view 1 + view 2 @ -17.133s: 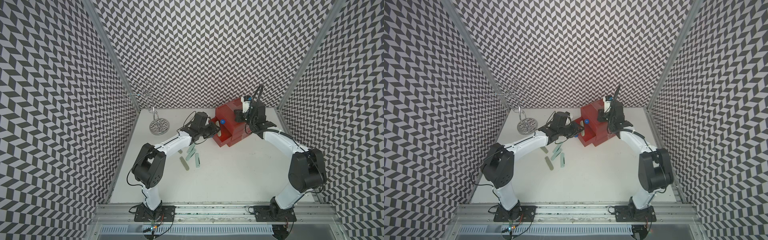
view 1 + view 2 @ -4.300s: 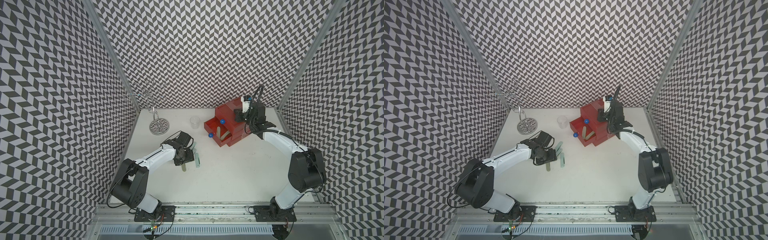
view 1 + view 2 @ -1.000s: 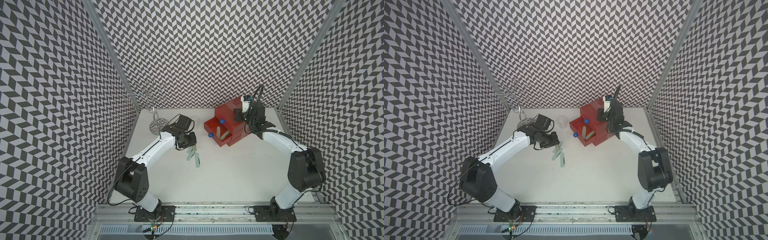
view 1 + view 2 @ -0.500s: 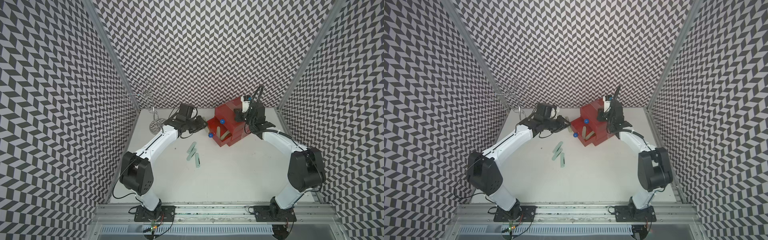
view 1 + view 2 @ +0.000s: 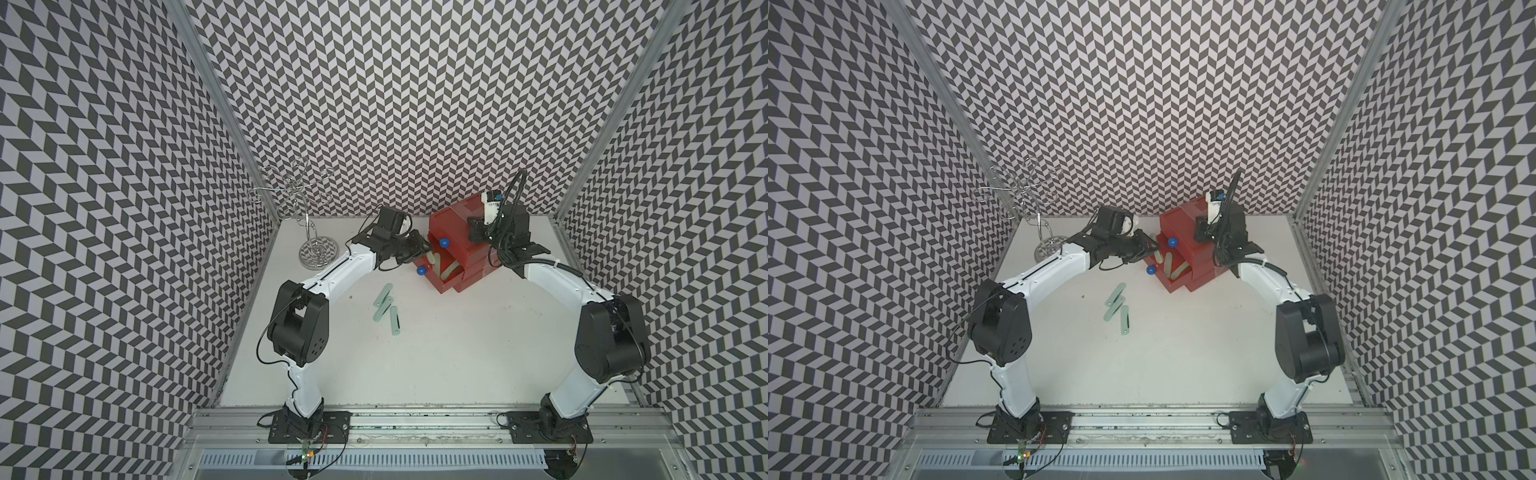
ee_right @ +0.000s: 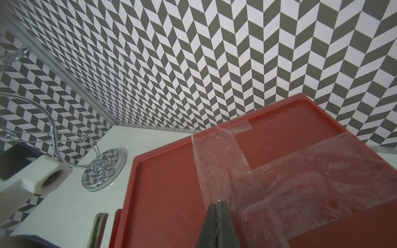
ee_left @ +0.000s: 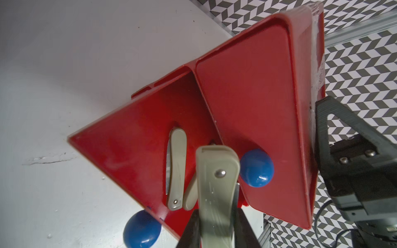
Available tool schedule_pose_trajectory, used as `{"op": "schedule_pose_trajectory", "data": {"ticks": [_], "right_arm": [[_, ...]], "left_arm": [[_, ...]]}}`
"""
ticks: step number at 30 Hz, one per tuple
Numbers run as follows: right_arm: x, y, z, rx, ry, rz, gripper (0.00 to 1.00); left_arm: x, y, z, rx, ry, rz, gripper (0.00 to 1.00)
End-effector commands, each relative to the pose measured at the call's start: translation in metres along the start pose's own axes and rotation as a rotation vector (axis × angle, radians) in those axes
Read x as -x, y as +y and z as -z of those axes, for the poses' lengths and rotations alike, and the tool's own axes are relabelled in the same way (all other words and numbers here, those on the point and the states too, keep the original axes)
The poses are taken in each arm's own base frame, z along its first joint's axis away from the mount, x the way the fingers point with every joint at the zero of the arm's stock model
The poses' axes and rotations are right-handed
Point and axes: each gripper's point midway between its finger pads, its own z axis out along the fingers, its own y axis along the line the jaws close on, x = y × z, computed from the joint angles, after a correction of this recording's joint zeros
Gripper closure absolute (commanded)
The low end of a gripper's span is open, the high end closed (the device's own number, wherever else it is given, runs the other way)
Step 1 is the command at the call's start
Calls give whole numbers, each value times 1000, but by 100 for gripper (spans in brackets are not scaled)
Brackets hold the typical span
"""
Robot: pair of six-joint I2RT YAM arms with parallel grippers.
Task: Place the fruit knives into the drawer by color
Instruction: Place the fruit knife in the drawer.
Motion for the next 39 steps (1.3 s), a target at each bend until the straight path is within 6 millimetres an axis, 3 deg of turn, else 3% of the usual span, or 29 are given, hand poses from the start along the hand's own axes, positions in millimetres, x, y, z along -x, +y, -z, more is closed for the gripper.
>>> {"op": "schedule_pose_trajectory", "data": {"ticks": [1, 22, 39], "right_arm": [[-231, -37, 7, -122, 696, -180, 100], [-230, -36, 7, -113, 696, -182, 100], [-231, -36, 7, -114, 696, -184, 100]], "left_arm": [[6, -16, -4, -44, -13, -14, 76], [-6, 2, -34, 15, 34, -1, 73], [-10, 13, -39, 42, 46, 3, 68]]}}
